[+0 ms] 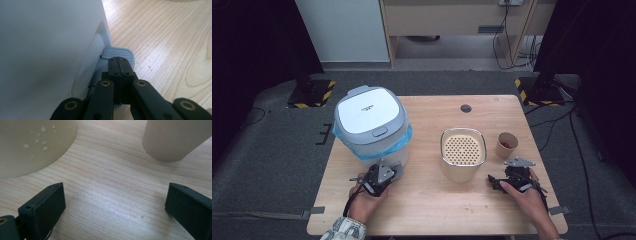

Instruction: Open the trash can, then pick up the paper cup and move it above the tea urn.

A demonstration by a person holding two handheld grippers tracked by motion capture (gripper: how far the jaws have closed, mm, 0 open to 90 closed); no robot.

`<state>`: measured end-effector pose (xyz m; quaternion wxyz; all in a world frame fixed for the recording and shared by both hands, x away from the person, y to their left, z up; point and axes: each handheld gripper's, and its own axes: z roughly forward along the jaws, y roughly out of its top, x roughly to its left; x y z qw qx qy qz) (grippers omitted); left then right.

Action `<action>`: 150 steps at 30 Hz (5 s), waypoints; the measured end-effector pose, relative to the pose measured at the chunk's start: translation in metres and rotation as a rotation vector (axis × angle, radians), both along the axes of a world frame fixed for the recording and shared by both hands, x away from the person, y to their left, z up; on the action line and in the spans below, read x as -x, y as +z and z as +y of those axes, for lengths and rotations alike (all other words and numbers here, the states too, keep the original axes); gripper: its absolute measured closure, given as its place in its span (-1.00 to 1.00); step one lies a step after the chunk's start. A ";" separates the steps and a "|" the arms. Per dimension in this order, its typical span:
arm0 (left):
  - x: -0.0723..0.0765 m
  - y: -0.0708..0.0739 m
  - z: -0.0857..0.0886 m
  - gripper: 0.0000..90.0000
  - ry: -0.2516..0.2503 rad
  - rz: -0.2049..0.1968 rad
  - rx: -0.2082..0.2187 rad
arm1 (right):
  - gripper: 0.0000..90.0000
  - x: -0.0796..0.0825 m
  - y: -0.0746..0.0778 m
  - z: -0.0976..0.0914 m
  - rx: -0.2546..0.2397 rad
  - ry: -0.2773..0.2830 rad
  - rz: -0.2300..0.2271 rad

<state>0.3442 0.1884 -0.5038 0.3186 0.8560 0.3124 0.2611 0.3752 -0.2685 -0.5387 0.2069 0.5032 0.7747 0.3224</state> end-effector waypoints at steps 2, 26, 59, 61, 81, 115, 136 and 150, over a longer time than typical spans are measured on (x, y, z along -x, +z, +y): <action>0.000 0.000 -0.001 0.99 -0.003 -0.002 -0.016 | -0.93 0.000 0.000 0.000 0.000 0.000 0.000; -0.001 -0.006 -0.003 1.00 0.017 0.022 -0.011 | -0.93 0.001 0.000 0.000 0.000 -0.004 -0.002; -0.004 -0.013 -0.004 1.00 0.023 0.059 -0.017 | -0.76 -0.002 0.014 -0.017 -0.046 -0.079 -0.090; -0.004 -0.013 -0.004 1.00 0.024 0.060 -0.015 | -0.76 -0.004 0.017 -0.020 -0.035 -0.103 -0.107; -0.004 -0.013 -0.004 1.00 0.021 0.057 -0.019 | -0.80 -0.050 0.040 -0.031 -0.147 -0.155 -0.152; -0.004 -0.013 -0.005 1.00 0.023 0.054 -0.025 | -0.32 -0.072 0.028 -0.023 -0.143 -0.113 -0.278; -0.004 -0.013 -0.005 1.00 0.023 0.055 -0.026 | -0.31 -0.076 0.086 -0.029 -0.034 0.020 -0.335; -0.004 -0.013 -0.005 1.00 0.023 0.055 -0.028 | -0.31 -0.087 0.114 -0.026 0.043 0.062 -0.368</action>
